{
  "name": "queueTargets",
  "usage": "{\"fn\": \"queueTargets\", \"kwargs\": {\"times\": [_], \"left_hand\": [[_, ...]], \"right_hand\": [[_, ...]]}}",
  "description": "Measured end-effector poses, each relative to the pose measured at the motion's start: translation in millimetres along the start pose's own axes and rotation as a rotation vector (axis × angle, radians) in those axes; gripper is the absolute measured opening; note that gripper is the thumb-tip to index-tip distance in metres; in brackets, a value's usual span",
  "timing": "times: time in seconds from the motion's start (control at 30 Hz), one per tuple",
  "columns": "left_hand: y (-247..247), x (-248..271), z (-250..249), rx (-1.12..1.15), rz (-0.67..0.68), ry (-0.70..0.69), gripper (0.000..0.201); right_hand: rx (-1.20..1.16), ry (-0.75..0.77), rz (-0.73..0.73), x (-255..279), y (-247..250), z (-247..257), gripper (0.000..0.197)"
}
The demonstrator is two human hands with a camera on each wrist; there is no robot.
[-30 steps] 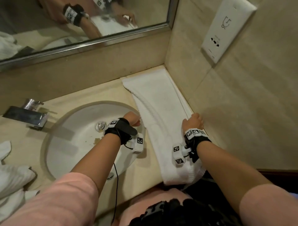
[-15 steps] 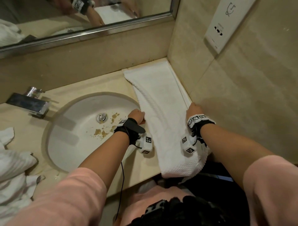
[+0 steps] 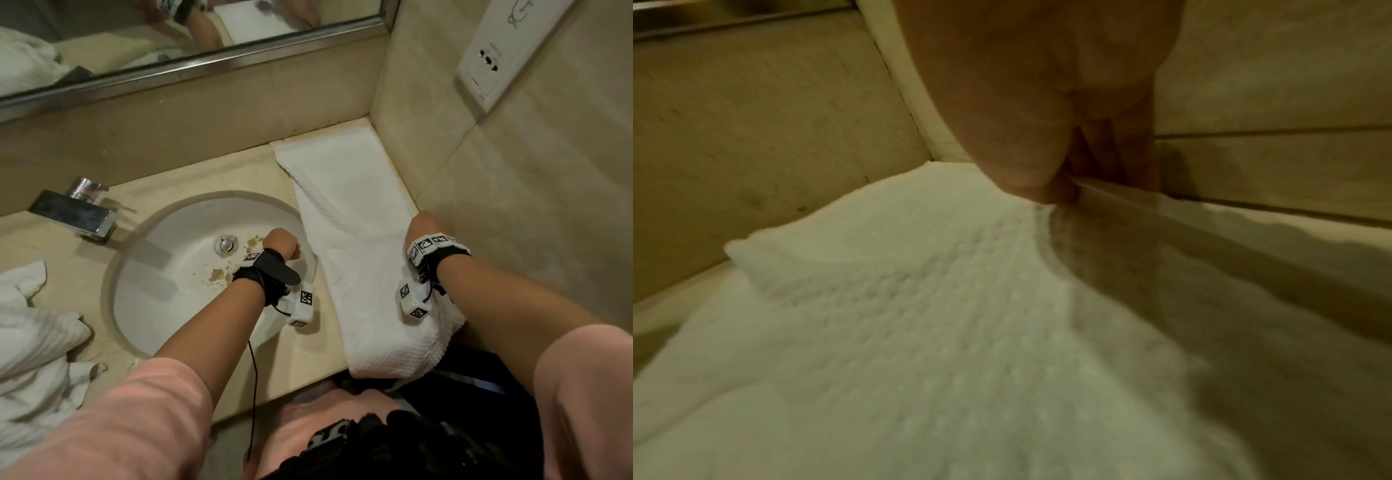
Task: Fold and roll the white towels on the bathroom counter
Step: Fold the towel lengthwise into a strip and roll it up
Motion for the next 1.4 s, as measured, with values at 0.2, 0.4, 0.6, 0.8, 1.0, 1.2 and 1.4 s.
{"fn": "queueTargets", "kwargs": {"times": [0.2,0.4,0.6,0.8,1.0,1.2,1.4], "left_hand": [[25.1,-16.1,-52.5,-0.083,-0.111,-0.142,0.032],[34.0,-36.4,-93.6,-0.361,-0.112,-0.189,0.028],[29.0,-48.0,-103.0,-0.383,-0.117,-0.223,0.006],[27.4,-55.8,-107.2,-0.407,-0.114,-0.236,0.03],[28.7,-54.6,-111.4,-0.398,-0.127,-0.305,0.017],[22.9,-58.6,-111.7,-0.626,-0.051,-0.346,0.015],[22.7,-58.3,-105.2,-0.606,-0.055,-0.326,0.023]], "right_hand": [[0.074,0.08,-0.094,-12.1,25.8,51.4,0.046],[0.065,0.267,-0.1,-44.4,53.9,122.7,0.046],[-0.079,0.547,0.063,-69.3,57.7,224.7,0.049],[-0.08,0.688,0.199,-70.1,48.2,310.8,0.042],[-0.063,0.615,0.223,-76.9,26.2,330.8,0.042],[-0.105,0.58,0.204,-84.5,25.3,336.4,0.034],[-0.117,0.573,0.194,-82.1,27.8,343.9,0.029]]}}
Point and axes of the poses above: each hand's wrist, its own x-axis away from the middle knuckle, its own y-axis out of the back of the hand, z = x × y, the point moved 8 cm from there along -x, towards the middle knuckle, and after that the axes turned 2 degrees about -y, right-handed, at the moved point
